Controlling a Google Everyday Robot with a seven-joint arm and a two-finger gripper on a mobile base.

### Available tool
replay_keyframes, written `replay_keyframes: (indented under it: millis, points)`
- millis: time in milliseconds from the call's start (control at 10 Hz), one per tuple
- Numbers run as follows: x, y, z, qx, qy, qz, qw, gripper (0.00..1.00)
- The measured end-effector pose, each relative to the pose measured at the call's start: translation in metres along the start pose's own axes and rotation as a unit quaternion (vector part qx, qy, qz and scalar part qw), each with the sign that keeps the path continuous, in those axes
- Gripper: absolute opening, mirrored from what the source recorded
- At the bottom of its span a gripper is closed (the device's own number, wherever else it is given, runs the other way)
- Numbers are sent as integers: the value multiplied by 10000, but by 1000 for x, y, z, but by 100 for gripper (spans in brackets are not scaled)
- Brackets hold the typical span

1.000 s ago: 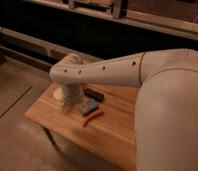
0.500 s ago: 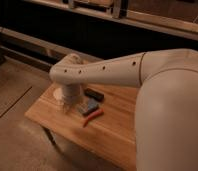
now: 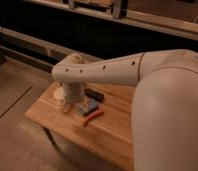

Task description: Pick up the ceramic cup

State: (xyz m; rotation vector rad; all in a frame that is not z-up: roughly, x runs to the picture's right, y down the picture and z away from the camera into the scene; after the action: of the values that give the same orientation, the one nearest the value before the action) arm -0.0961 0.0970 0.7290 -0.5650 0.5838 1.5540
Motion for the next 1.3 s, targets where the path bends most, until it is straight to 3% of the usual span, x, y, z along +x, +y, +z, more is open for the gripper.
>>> replay_keyframes:
  millis: [200, 500, 700, 900, 1100, 1300]
  points:
    - [-20, -6, 9, 23, -52, 510, 9987, 65]
    - [-44, -5, -8, -309, -238, 910, 9951, 65]
    - [-50, -4, -45, -403, -542, 908, 9936, 65]
    - [-50, -7, -72, -287, -770, 825, 9932, 65]
    - [-56, -7, -70, -254, -770, 755, 9938, 65]
    - [-69, 1, -55, -401, -667, 667, 9947, 65]
